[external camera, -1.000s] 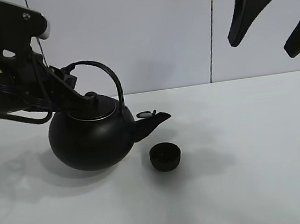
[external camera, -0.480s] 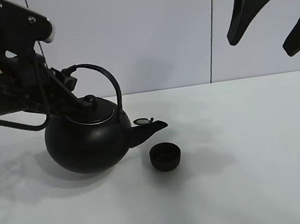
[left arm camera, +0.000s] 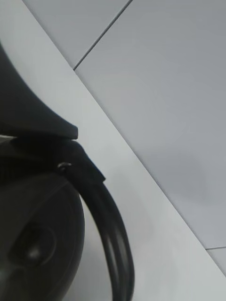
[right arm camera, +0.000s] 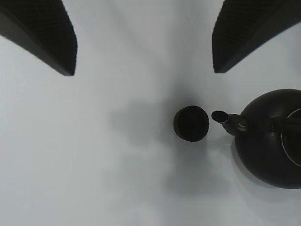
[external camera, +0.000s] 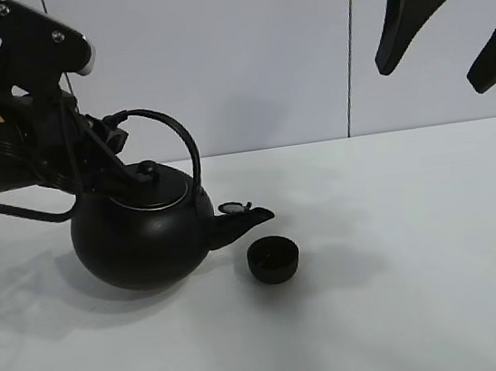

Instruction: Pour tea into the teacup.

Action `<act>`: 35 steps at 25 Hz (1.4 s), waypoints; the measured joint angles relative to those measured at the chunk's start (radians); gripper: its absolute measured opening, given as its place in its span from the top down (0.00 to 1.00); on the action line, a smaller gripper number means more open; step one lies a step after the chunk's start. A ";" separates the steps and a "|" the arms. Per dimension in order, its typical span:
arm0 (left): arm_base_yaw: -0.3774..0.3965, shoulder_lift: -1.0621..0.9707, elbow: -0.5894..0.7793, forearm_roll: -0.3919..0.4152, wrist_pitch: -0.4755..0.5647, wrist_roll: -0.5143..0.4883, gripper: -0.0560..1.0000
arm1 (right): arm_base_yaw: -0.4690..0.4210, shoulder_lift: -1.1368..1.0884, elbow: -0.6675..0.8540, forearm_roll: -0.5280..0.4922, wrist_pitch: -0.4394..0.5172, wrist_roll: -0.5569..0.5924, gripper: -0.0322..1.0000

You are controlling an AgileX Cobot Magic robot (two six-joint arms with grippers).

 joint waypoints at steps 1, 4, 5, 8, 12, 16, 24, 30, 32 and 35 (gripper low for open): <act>0.000 0.000 0.000 0.000 0.000 0.001 0.84 | 0.000 0.000 0.000 0.000 0.000 0.000 0.44; 0.000 0.000 0.000 0.000 0.004 0.010 0.84 | 0.000 0.000 0.000 0.000 0.000 0.000 0.44; 0.000 0.000 0.000 0.000 0.007 0.017 0.84 | 0.000 0.000 0.000 0.000 0.000 0.000 0.44; 0.000 0.000 0.000 -0.002 0.022 0.031 0.84 | 0.000 0.000 0.000 0.000 0.000 0.000 0.44; 0.000 0.000 -0.015 -0.013 0.043 0.034 0.84 | 0.000 0.000 0.000 0.000 0.000 0.000 0.44; 0.000 0.000 -0.043 -0.047 0.073 0.045 0.84 | 0.000 0.000 0.000 0.000 0.000 0.000 0.44; 0.000 0.000 -0.058 -0.054 0.078 0.080 0.84 | 0.000 0.000 0.000 0.000 0.000 0.000 0.44; 0.000 0.000 -0.058 -0.054 0.079 0.096 0.84 | 0.000 0.000 0.000 0.000 0.000 0.000 0.44; 0.000 0.000 -0.058 -0.054 0.079 0.111 0.84 | 0.000 0.000 0.000 0.000 0.000 0.000 0.44; 0.000 0.000 -0.058 -0.055 0.079 0.124 0.84 | 0.000 0.000 0.000 0.000 0.000 0.000 0.44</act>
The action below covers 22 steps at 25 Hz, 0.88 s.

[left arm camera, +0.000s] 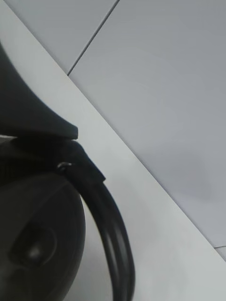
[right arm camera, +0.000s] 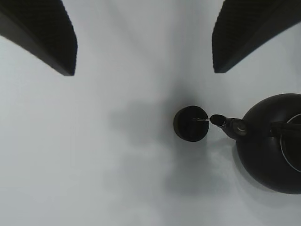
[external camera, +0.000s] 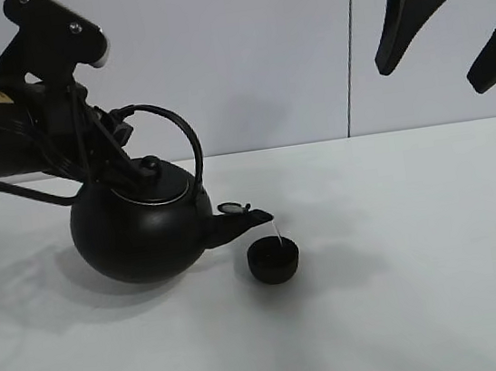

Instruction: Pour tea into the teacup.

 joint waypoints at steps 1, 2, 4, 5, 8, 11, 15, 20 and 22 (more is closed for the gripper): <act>0.000 0.000 0.000 0.000 0.000 0.002 0.84 | 0.000 0.000 0.000 0.000 0.000 0.000 0.44; 0.000 0.000 0.000 0.000 0.000 0.002 0.84 | 0.000 0.000 0.000 0.000 0.000 0.000 0.44; 0.000 0.000 0.000 0.000 0.000 0.003 0.84 | 0.000 0.000 0.000 0.000 0.000 0.000 0.44; 0.000 0.000 0.000 0.000 0.000 0.003 0.84 | 0.000 0.000 0.000 0.000 0.000 0.000 0.44; 0.000 0.000 0.000 0.000 0.000 0.003 0.84 | 0.000 0.000 0.000 0.000 0.000 0.000 0.44; 0.000 0.000 0.000 0.000 0.000 0.005 0.84 | 0.000 0.000 0.000 0.000 0.000 0.000 0.44; 0.000 0.000 0.000 0.000 0.000 0.007 0.84 | 0.000 0.000 0.000 0.000 0.000 0.000 0.44; 0.000 0.000 0.000 0.000 0.000 0.007 0.84 | 0.000 0.000 0.000 0.000 0.000 0.000 0.44; 0.000 0.000 0.000 0.000 0.000 0.007 0.84 | 0.000 0.000 0.000 0.000 0.000 0.000 0.44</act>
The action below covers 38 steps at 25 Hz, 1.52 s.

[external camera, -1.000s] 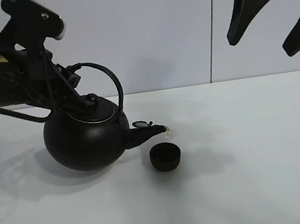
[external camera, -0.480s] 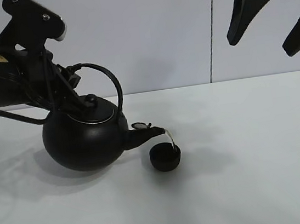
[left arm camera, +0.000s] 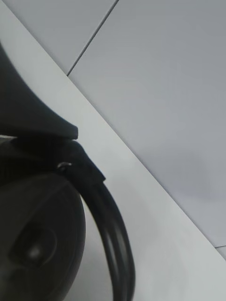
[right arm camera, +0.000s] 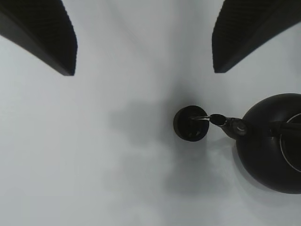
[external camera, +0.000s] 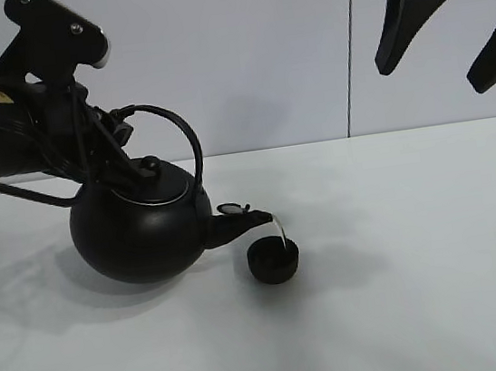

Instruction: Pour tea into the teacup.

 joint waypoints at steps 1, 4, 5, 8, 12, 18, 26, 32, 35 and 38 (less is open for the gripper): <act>0.000 0.000 0.000 0.000 0.000 0.000 0.84 | 0.000 0.000 0.000 0.000 0.000 0.000 0.44; 0.000 0.000 0.000 0.000 0.000 0.000 0.84 | 0.000 0.000 0.000 0.000 0.000 0.000 0.44; 0.000 0.000 0.000 0.000 0.000 0.000 0.84 | 0.000 0.000 0.000 0.000 0.000 0.000 0.44; 0.000 0.000 0.000 0.000 0.000 0.001 0.84 | 0.000 0.000 0.000 0.000 0.000 0.000 0.44; 0.000 0.000 0.000 0.000 0.000 0.001 0.84 | 0.000 0.000 0.000 0.000 0.000 0.000 0.44; 0.000 0.000 0.000 0.000 0.000 0.001 0.84 | 0.000 0.000 0.000 0.000 0.000 0.000 0.44; 0.000 0.000 0.000 0.000 0.000 -0.006 0.84 | 0.000 0.000 0.000 0.000 0.000 0.000 0.44; 0.000 0.000 0.000 -0.004 0.000 -0.127 0.84 | 0.000 0.000 0.000 0.000 0.000 0.000 0.44; 0.000 0.000 0.000 -0.004 -0.001 -0.164 0.84 | 0.000 0.000 0.000 0.000 0.000 0.000 0.44; 0.000 0.000 0.000 -0.004 -0.001 -0.198 0.84 | 0.000 0.000 0.000 0.000 0.000 0.000 0.44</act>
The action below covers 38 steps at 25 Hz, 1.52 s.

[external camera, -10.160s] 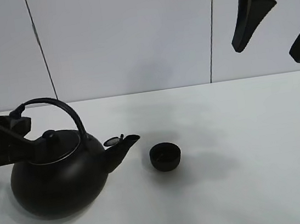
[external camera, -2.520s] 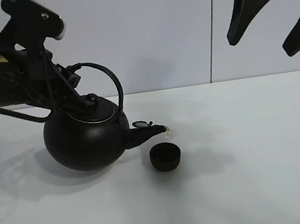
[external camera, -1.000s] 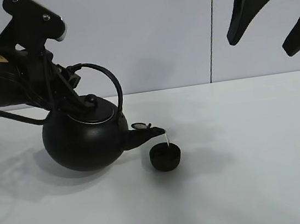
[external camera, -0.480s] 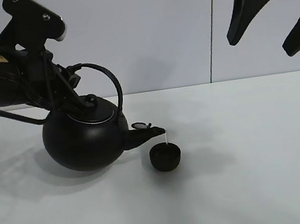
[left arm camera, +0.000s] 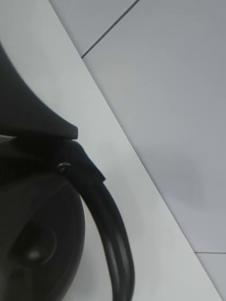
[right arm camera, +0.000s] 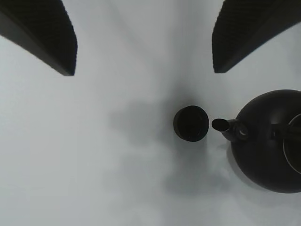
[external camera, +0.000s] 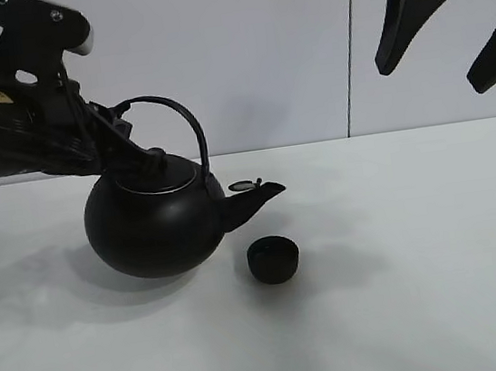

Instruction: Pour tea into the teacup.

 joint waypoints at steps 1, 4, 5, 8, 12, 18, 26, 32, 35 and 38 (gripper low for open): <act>0.000 0.000 0.000 0.000 0.000 -0.014 0.84 | 0.000 0.000 0.000 0.000 0.000 0.000 0.44; 0.000 -0.001 0.000 0.000 0.000 -0.045 0.84 | 0.000 0.000 0.000 0.000 0.000 0.000 0.44; 0.000 -0.002 0.000 0.000 0.000 -0.055 0.84 | 0.000 0.000 0.000 0.000 0.000 0.000 0.44; 0.000 -0.021 0.002 0.000 0.003 -0.083 0.84 | 0.000 0.000 0.000 0.000 0.000 0.000 0.44; 0.000 -0.070 0.046 0.001 -0.007 -0.136 0.84 | 0.000 0.000 0.000 0.000 -0.001 0.000 0.44; 0.000 -0.103 0.124 0.001 -0.022 -0.159 0.84 | 0.000 0.000 0.000 0.000 -0.001 0.000 0.44; 0.001 -0.105 0.233 0.000 -0.191 -0.169 0.84 | 0.000 0.000 0.000 0.000 -0.001 0.000 0.44; 0.052 -0.106 0.268 0.008 -0.211 -0.211 0.84 | 0.000 0.000 0.000 0.000 -0.001 0.000 0.44; 0.085 -0.107 0.268 0.045 -0.213 -0.250 0.84 | 0.000 0.000 0.000 0.000 -0.001 0.000 0.44; 0.102 -0.107 0.268 0.071 -0.213 -0.274 0.84 | 0.000 0.000 0.000 0.000 -0.001 0.000 0.44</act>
